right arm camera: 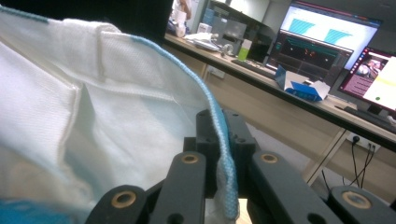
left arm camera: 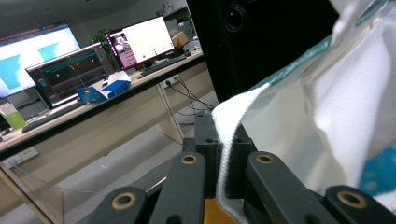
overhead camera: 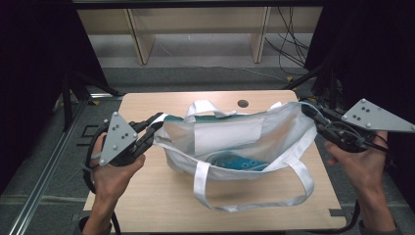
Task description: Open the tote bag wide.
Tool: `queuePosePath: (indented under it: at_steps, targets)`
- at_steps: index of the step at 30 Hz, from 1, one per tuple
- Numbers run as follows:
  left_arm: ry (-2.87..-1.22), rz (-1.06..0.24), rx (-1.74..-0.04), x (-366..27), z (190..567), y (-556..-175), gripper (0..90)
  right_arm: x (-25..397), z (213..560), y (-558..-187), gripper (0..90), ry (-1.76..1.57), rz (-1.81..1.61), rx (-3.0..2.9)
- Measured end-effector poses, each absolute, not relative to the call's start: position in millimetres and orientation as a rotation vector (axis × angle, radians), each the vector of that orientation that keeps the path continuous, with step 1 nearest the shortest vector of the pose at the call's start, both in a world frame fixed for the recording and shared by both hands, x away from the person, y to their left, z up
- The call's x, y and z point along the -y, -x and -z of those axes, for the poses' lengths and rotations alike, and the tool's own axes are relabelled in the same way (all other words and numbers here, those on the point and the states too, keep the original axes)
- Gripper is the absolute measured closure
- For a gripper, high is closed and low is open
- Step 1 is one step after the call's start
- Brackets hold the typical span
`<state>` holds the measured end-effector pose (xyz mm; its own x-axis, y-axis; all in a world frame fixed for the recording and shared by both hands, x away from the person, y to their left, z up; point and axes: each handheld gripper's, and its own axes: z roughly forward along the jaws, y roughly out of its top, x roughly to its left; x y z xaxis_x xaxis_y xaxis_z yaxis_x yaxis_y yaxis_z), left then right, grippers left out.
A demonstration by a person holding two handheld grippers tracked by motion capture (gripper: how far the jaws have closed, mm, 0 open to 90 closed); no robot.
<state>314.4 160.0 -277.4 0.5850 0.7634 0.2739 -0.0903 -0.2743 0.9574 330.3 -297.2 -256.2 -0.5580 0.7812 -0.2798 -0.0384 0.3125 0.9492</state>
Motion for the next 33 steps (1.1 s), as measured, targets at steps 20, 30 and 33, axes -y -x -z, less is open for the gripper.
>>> queuePosePath:
  at_steps: [20, 30, 33]
  targets:
    - [-1.659, -0.768, -0.746, -167.6, 334.6, -380.9, 86.5, 285.3, 298.7, -388.9, 86.8, -0.773, -1.223, -1.867]
    - [-1.707, -0.740, -0.768, -161.5, 368.0, -391.5, 84.8, 284.6, 329.3, -398.1, 86.7, -0.825, -1.169, -1.890]
    - [-1.763, -0.723, -0.766, -158.7, 380.1, -394.9, 82.8, 287.1, 342.7, -401.7, 86.7, -0.863, -1.161, -1.922]
